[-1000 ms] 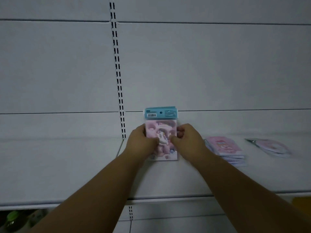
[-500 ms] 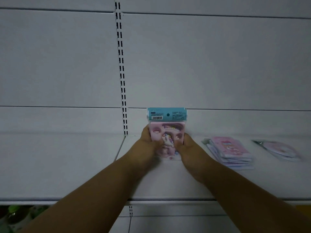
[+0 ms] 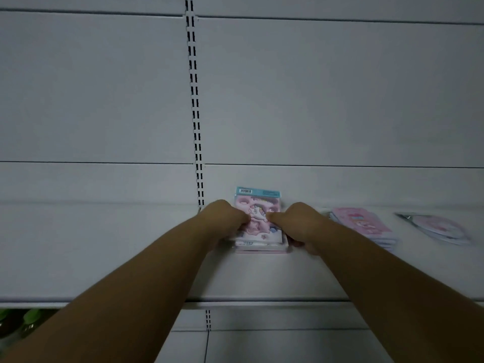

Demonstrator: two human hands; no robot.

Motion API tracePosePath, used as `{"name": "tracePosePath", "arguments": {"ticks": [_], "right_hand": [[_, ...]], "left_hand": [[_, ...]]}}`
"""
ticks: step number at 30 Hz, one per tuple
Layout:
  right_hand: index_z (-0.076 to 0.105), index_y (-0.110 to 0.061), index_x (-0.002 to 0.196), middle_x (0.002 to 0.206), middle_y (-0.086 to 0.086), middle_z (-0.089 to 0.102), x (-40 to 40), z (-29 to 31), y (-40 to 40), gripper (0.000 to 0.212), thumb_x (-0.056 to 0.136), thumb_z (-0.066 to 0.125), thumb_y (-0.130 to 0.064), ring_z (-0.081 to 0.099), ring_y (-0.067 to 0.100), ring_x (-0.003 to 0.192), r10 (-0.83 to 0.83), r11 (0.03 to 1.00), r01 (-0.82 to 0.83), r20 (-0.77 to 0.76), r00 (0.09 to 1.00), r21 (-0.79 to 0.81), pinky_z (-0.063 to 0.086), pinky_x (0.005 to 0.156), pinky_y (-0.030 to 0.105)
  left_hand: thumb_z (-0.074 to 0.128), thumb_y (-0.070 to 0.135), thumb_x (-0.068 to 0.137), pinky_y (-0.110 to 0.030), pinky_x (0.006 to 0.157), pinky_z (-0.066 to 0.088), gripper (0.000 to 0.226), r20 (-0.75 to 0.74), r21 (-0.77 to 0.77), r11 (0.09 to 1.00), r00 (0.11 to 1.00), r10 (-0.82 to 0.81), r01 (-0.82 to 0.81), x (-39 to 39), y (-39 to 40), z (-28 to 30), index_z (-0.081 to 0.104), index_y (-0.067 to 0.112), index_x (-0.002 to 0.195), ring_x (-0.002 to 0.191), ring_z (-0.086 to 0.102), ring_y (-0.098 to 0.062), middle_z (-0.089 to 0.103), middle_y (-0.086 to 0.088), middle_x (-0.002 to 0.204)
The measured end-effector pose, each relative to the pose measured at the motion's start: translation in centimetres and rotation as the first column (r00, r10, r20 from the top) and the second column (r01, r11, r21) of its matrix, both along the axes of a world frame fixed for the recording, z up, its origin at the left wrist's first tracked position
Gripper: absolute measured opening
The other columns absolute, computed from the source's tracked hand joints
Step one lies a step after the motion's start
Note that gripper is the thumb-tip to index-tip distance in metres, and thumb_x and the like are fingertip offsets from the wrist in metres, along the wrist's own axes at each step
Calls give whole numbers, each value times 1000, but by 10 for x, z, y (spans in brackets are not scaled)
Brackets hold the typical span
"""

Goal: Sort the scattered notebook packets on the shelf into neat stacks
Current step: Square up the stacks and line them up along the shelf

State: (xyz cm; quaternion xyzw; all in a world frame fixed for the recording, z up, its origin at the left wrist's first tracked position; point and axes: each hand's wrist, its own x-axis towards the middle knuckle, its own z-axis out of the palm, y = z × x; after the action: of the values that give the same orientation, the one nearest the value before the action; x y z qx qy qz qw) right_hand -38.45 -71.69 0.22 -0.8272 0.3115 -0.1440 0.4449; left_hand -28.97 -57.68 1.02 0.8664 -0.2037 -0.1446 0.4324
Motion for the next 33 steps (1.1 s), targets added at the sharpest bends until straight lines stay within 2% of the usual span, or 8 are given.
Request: {"name": "tracePosePath", "arguments": {"ticks": [3,7,9,13,19,25,28,33], "right_hand": [[51,-11,65,49,5,55,5,2,-2,36,84,63,-39,43,8,21,-11,988,-3,-91,996,-156,29,27,11],[51,-11,62,45,7,54,4,3,-6,40,85,62,-41,45,13,21,-15,968,-12,-105,994,-252,39,30,17],[53,-14,63,46,4,55,-4,2,-5,49,87,53,-56,49,11,27,10,943,-46,-109,994,-330,40,35,18],[57,-20,60,55,-3,55,-33,-2,-5,71,70,31,-85,52,10,52,99,750,-200,-192,976,-630,34,47,25],[45,-26,67,61,-10,41,-49,-10,0,39,87,47,-59,38,2,56,172,545,-320,-271,947,-775,23,47,22],[46,-24,78,67,-7,43,-47,-13,-1,34,92,39,-54,39,7,59,166,484,-336,-292,942,-808,27,50,26],[44,-25,82,72,-5,42,-48,-14,0,32,94,35,-53,42,12,65,151,445,-346,-311,938,-826,30,57,29],[46,-23,82,74,-5,45,-49,-16,0,29,95,38,-48,43,12,67,177,510,-358,-312,933,-782,30,60,29]], "left_hand": [[59,25,84,-24,50,39,13,66,115,993,997,-31,23,-5,-5,-4,60,13,78,66,56,-15,62,-5,76],[48,36,90,-29,71,45,32,230,243,970,969,-91,34,-10,-7,-6,65,14,105,89,59,-23,65,-9,101],[39,48,94,-28,68,39,47,318,281,959,941,-118,25,-8,1,-5,64,10,103,82,54,-20,61,-7,95],[40,71,83,-26,52,33,58,423,382,915,857,-295,126,-9,29,-7,55,18,66,57,50,-11,60,0,67],[53,61,82,-28,60,35,34,693,446,895,621,-367,31,-23,39,-15,47,27,81,70,46,-15,46,6,76],[53,55,86,-29,61,35,34,690,437,898,626,-363,39,-24,39,-19,57,23,94,72,46,-14,45,6,79],[49,56,87,-28,57,33,31,679,439,898,641,-358,37,-24,40,-21,46,25,84,66,43,-12,41,9,72],[49,56,89,-26,51,29,37,615,466,879,677,-404,102,-20,41,-23,36,28,69,59,40,-6,40,11,65]]}}
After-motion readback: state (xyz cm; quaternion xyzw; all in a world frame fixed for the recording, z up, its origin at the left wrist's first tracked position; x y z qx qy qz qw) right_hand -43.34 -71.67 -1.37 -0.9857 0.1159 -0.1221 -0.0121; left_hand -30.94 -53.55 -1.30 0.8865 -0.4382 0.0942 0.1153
